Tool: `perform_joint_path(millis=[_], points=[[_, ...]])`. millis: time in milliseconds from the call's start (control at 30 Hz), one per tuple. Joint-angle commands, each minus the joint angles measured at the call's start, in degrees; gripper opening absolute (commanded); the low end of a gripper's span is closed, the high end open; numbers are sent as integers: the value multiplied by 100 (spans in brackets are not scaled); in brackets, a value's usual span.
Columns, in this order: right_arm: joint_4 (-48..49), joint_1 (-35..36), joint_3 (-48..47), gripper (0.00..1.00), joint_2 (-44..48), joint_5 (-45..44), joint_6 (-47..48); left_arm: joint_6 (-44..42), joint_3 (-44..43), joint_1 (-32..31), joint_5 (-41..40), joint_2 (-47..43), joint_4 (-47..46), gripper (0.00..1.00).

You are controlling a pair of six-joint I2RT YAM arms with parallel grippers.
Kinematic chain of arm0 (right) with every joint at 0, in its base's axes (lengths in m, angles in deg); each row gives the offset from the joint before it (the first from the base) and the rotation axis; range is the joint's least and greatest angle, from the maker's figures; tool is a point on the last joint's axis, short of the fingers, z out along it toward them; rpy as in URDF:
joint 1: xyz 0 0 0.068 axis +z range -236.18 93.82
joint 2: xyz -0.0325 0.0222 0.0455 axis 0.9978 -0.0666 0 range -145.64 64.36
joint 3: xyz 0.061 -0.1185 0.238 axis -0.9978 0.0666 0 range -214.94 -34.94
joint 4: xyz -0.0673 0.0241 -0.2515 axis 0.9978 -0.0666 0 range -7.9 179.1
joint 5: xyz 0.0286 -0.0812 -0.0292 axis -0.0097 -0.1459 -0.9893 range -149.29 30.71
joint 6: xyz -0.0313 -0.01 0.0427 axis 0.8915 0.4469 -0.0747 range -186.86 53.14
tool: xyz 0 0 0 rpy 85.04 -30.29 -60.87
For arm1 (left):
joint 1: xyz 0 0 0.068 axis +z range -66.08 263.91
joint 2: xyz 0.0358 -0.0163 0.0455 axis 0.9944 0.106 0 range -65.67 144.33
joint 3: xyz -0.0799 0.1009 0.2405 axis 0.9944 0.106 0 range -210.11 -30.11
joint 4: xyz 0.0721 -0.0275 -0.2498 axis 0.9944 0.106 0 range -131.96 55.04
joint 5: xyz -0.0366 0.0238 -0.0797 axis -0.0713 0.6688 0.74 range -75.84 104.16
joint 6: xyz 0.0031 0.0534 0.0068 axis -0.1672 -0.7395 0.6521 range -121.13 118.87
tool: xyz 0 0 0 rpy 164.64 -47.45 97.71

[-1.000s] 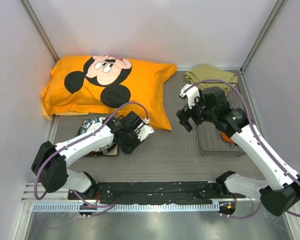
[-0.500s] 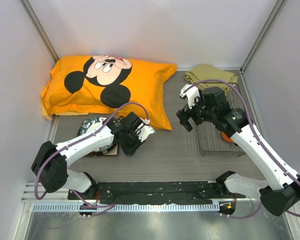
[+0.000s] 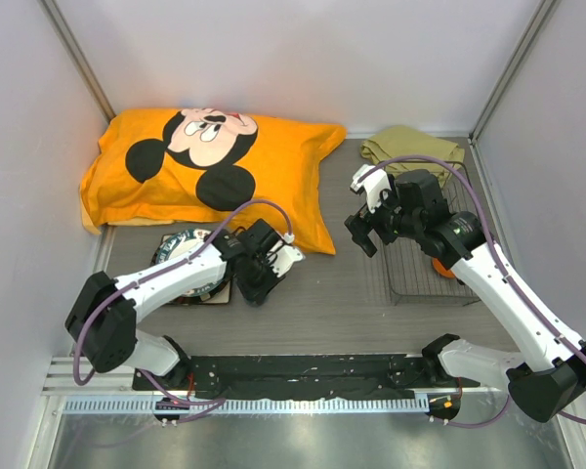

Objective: Unload the mixed dishes from the dish rack
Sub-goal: Place the cup at the center of the board.

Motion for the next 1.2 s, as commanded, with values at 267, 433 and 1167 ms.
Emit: perform_joint_path(millis=[267,433,1167], points=[[40,-21,-18,100,102,-88,63,-8,-196,-34,194,325,-42,0],[75,-21,44,100,119,-79,71,-16,-240,-25,237,431,-24,2],[-109,-222,343,100,470,-1028,238,-183,-248,-34,237,1,143,75]])
